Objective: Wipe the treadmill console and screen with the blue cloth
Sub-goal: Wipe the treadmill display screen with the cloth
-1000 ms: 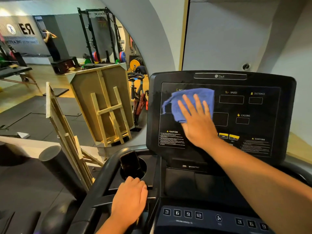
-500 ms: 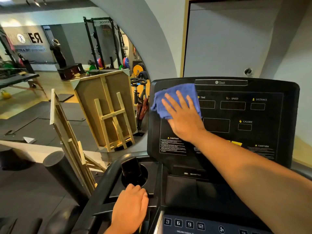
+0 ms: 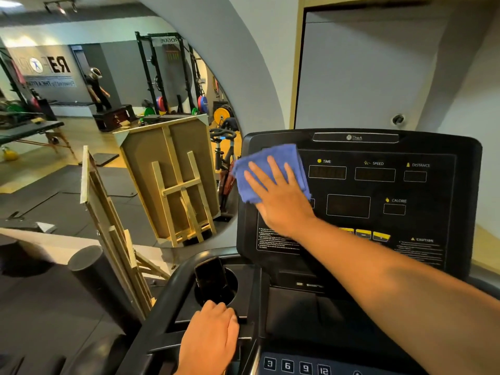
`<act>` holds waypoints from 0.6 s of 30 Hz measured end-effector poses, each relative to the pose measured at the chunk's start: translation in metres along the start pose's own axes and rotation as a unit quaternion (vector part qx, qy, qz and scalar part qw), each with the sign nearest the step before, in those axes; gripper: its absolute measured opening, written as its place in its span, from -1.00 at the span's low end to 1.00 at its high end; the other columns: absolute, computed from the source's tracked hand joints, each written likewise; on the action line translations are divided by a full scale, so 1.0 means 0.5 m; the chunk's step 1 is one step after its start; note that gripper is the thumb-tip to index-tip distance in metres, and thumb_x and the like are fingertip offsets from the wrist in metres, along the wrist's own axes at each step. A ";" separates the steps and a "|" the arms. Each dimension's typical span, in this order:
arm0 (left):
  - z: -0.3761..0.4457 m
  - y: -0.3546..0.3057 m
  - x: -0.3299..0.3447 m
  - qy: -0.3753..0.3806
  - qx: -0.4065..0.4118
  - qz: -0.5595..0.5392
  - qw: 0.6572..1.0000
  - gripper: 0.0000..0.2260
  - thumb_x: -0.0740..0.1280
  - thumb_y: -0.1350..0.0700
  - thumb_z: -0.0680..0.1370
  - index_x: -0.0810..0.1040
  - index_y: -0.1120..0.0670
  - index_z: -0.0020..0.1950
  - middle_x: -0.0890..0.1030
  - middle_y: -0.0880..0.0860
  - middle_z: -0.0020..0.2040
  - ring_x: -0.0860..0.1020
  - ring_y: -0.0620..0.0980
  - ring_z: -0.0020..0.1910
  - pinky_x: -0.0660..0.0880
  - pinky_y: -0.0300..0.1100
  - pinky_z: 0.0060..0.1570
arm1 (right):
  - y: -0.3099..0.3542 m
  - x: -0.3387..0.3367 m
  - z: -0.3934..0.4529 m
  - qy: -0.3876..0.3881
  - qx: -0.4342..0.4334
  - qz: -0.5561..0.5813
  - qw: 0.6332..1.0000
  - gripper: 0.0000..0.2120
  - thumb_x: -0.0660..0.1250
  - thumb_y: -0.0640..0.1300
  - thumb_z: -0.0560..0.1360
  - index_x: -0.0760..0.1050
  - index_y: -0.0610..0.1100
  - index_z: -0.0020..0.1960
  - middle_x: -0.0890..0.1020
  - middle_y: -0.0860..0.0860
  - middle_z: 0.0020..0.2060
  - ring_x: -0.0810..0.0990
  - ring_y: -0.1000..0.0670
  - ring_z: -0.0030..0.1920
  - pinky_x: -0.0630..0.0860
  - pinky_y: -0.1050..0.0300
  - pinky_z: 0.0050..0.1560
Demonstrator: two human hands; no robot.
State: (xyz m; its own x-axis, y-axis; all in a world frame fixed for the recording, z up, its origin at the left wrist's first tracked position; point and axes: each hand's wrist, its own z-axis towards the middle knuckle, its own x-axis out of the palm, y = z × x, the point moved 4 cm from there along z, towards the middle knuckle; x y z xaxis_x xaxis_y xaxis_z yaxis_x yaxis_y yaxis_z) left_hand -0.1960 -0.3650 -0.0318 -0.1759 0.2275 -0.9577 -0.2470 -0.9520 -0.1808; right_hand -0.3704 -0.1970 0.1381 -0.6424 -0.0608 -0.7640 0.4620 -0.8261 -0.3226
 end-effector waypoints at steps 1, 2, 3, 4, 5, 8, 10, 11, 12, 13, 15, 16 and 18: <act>-0.001 0.002 0.004 -0.002 0.000 0.008 1.000 -0.66 -0.02 -0.10 0.59 0.52 -0.11 -0.15 0.52 -0.16 -0.20 0.44 -0.14 -0.15 0.40 -0.18 -0.20 | -0.014 -0.010 0.027 -0.002 0.015 0.002 1.000 -0.35 0.20 0.10 0.60 0.08 -0.04 0.62 0.09 -0.04 0.62 -0.02 -0.24 0.60 -0.18 -0.23 0.53; -0.002 0.003 0.007 -0.004 -0.001 0.015 1.000 -0.68 0.00 -0.10 0.59 0.50 -0.12 -0.18 0.51 -0.17 -0.22 0.43 -0.14 -0.17 0.39 -0.19 -0.23 | -0.033 -0.019 0.045 -0.004 0.038 0.004 0.999 -0.35 0.20 0.10 0.61 0.09 -0.04 0.62 0.10 -0.04 0.62 -0.02 -0.23 0.60 -0.17 -0.21 0.53; -0.003 0.004 0.009 -0.005 -0.002 0.022 1.000 -0.70 0.02 -0.09 0.59 0.49 -0.12 -0.20 0.50 -0.17 -0.24 0.43 -0.15 -0.19 0.37 -0.20 -0.26 | -0.057 -0.027 0.052 -0.006 0.067 0.006 0.998 -0.35 0.19 0.11 0.61 0.08 -0.03 0.62 0.09 -0.03 0.62 -0.03 -0.21 0.60 -0.14 -0.21 0.54; -0.003 0.004 0.009 -0.005 -0.002 0.025 1.000 -0.71 0.03 -0.09 0.59 0.48 -0.12 -0.21 0.49 -0.17 -0.25 0.43 -0.15 -0.20 0.36 -0.20 -0.27 | -0.082 -0.034 0.045 -0.012 0.099 0.006 0.995 -0.35 0.18 0.11 0.62 0.07 -0.03 0.62 0.08 -0.03 0.62 -0.05 -0.20 0.61 -0.12 -0.22 0.55; -0.003 0.005 0.010 -0.004 -0.001 0.024 1.000 -0.70 0.03 -0.09 0.59 0.48 -0.12 -0.21 0.49 -0.17 -0.25 0.43 -0.14 -0.19 0.37 -0.20 -0.27 | -0.106 -0.038 0.025 -0.016 0.132 0.003 0.991 -0.35 0.16 0.12 0.62 0.04 -0.03 0.63 0.06 -0.03 0.63 -0.07 -0.20 0.61 -0.11 -0.24 0.55; -0.002 0.004 0.009 0.001 0.005 0.005 1.000 -0.64 -0.03 -0.11 0.59 0.53 -0.11 -0.15 0.52 -0.15 -0.20 0.43 -0.13 -0.15 0.43 -0.16 -0.20 | -0.159 -0.038 -0.079 -0.024 0.232 0.006 0.973 -0.34 0.13 0.07 0.62 -0.04 -0.05 0.64 0.01 -0.06 0.63 -0.10 -0.22 0.61 -0.08 -0.28 0.55; 0.000 0.005 0.010 0.002 0.007 0.009 1.000 -0.65 -0.01 -0.11 0.59 0.54 -0.11 -0.15 0.52 -0.15 -0.20 0.44 -0.13 -0.16 0.45 -0.15 -0.22 | -0.142 -0.027 -0.142 -0.024 0.270 0.004 0.963 -0.33 0.12 0.06 0.62 -0.05 -0.06 0.64 0.01 -0.08 0.63 -0.10 -0.25 0.60 -0.07 -0.31 0.55; -0.001 0.006 0.010 -0.002 0.010 0.015 1.000 -0.66 0.01 -0.11 0.59 0.54 -0.11 -0.17 0.52 -0.16 -0.22 0.44 -0.13 -0.18 0.45 -0.15 -0.25 | -0.118 -0.018 -0.160 -0.019 0.267 0.002 0.963 -0.32 0.12 0.07 0.60 -0.03 -0.06 0.63 0.02 -0.08 0.63 -0.10 -0.27 0.60 -0.06 -0.32 0.54; -0.002 0.006 0.009 -0.003 0.011 0.020 1.000 -0.67 0.03 -0.11 0.59 0.53 -0.12 -0.18 0.52 -0.16 -0.24 0.44 -0.14 -0.20 0.44 -0.16 -0.28 | -0.090 -0.009 -0.168 -0.012 0.243 0.006 0.970 -0.31 0.15 0.07 0.58 -0.01 -0.07 0.63 0.04 -0.07 0.63 -0.10 -0.28 0.60 -0.05 -0.34 0.53; -0.003 0.006 0.007 -0.001 0.010 0.021 1.000 -0.68 0.03 -0.11 0.59 0.53 -0.12 -0.19 0.52 -0.16 -0.24 0.44 -0.14 -0.20 0.44 -0.16 -0.29 | -0.062 0.000 -0.166 -0.006 0.199 0.013 0.980 -0.29 0.19 0.06 0.56 0.02 -0.06 0.63 0.06 -0.06 0.63 -0.09 -0.30 0.59 -0.02 -0.37 0.52; -0.004 0.005 0.006 -0.009 0.013 0.010 1.000 -0.65 -0.01 -0.11 0.59 0.54 -0.11 -0.15 0.53 -0.15 -0.20 0.45 -0.12 -0.15 0.44 -0.15 -0.23 | -0.019 0.016 -0.145 0.013 0.080 0.014 0.997 -0.28 0.26 0.05 0.56 0.04 -0.05 0.63 0.06 -0.04 0.62 -0.09 -0.29 0.60 0.00 -0.37 0.52; -0.004 0.004 0.005 -0.011 0.013 0.004 1.000 -0.63 -0.04 -0.12 0.59 0.54 -0.10 -0.13 0.54 -0.14 -0.18 0.45 -0.11 -0.13 0.44 -0.13 -0.20 | -0.010 0.020 -0.131 0.024 0.033 0.007 0.999 -0.28 0.25 0.06 0.57 0.03 -0.04 0.63 0.04 -0.03 0.63 -0.10 -0.27 0.60 -0.04 -0.35 0.53; -0.002 0.004 0.004 -0.013 0.014 0.001 1.000 -0.61 -0.05 -0.12 0.58 0.54 -0.09 -0.14 0.54 -0.14 -0.18 0.45 -0.11 -0.13 0.46 -0.12 -0.19 | -0.024 0.017 -0.104 0.031 0.002 -0.006 0.999 -0.31 0.21 0.07 0.60 0.01 -0.03 0.63 0.02 -0.01 0.63 -0.11 -0.22 0.61 -0.11 -0.27 0.55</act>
State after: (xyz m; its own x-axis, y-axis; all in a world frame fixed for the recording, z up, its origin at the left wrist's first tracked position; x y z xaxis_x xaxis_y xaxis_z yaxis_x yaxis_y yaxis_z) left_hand -0.1957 -0.3665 -0.0345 -0.2019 0.2315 -0.9516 -0.2728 -0.9465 -0.1724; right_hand -0.3496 -0.1586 0.1063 -0.6088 -0.0152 -0.7932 0.4509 -0.8293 -0.3302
